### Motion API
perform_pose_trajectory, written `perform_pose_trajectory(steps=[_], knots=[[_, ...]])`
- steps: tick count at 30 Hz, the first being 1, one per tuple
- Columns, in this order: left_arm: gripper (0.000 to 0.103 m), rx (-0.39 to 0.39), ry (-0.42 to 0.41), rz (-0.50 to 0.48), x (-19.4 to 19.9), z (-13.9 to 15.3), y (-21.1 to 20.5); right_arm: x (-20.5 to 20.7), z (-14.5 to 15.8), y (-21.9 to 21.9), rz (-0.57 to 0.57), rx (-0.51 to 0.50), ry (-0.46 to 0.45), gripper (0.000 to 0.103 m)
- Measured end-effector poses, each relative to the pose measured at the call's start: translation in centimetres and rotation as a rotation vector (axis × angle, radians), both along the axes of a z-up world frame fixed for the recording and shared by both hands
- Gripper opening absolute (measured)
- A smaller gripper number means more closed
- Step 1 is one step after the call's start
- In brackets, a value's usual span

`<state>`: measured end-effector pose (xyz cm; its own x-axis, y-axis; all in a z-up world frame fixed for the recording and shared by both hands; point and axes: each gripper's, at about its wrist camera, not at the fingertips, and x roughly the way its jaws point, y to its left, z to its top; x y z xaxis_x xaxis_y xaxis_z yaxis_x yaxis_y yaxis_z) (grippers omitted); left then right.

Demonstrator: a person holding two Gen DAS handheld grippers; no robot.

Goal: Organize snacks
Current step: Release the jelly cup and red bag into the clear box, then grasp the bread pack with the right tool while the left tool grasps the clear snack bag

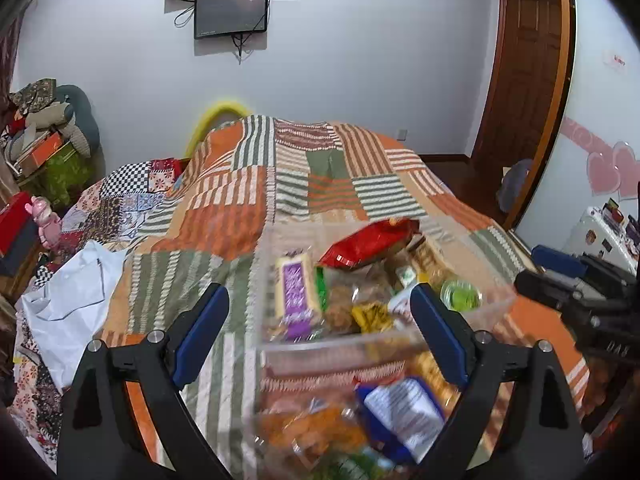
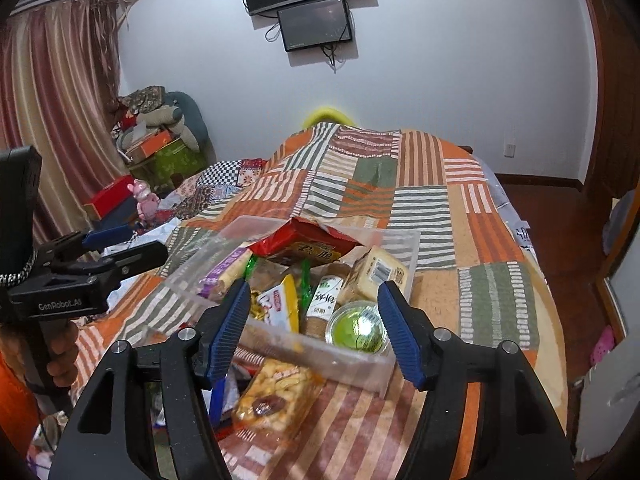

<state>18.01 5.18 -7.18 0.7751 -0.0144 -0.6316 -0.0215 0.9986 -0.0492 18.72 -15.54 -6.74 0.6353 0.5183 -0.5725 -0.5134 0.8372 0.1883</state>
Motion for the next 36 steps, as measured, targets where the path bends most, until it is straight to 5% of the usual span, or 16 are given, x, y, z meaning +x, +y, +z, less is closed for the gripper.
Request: perform_pose_trajectory(steps=[16, 36], knots=[[0.093, -0.004, 0.106, 0.025, -5.1, -5.3, 2.8, -2.1, -3.6, 1.7, 0.037, -0.045, 0.085, 0.063], [0.093, -0.064, 0.203, -0.004, -4.5, -10.2, 2.8, -1.4, -7.6, 4.2, 0.053, -0.117, 0.19, 0.065]])
